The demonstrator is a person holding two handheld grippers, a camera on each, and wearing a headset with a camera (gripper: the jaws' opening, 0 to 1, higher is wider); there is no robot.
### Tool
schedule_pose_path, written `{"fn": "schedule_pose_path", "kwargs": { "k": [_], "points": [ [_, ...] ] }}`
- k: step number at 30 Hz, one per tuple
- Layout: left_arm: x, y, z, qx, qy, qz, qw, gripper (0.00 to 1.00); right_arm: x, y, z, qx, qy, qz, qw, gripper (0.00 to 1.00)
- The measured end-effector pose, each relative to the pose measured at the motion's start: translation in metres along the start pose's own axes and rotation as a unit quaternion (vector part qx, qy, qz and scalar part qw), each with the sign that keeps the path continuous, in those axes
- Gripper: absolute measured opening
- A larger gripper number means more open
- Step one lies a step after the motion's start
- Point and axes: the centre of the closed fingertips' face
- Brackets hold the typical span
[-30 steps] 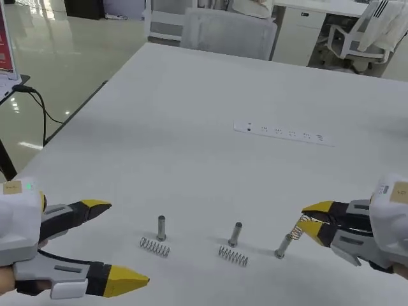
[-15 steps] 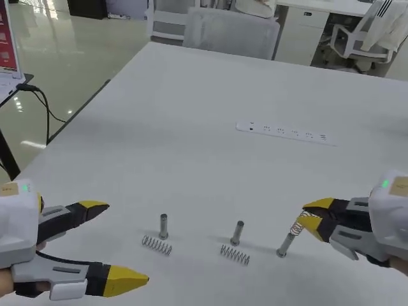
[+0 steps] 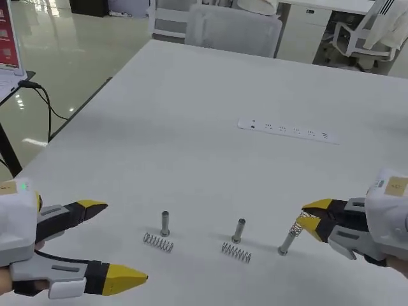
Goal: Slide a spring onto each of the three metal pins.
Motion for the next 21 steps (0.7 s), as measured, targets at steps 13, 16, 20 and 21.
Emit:
{"fn": "schedule_pose_path", "kwargs": {
  "k": [13, 16, 20, 21],
  "points": [
    [-0.003, -0.003, 0.002, 0.006, -0.005, 0.0, 1.0, 0.98, -0.023, 0.022, 0.007, 0.007, -0.003, 0.027, 0.9996, 0.07],
    [-0.003, -0.004, 0.002, 0.007, -0.006, 0.0, 1.0, 0.98, -0.03, 0.026, 0.008, 0.007, -0.003, 0.034, 0.9994, 0.07],
    [-0.004, -0.005, 0.002, 0.008, -0.008, 0.001, 0.9999, 0.98, -0.039, 0.032, 0.008, 0.01, -0.005, 0.045, 0.9989, 0.08],
    [-0.004, -0.005, 0.002, 0.009, -0.007, 0.001, 0.9999, 0.98, -0.041, 0.033, 0.008, 0.011, -0.005, 0.048, 0.9988, 0.08]
  ]
}}
Point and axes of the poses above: the centre of the closed fingertips' face, and the gripper's own axes: y roughly forward along the fingers, z roughly to its left, x roughly out of its top, and after that the axes turned 10 degrees about y, right-handed
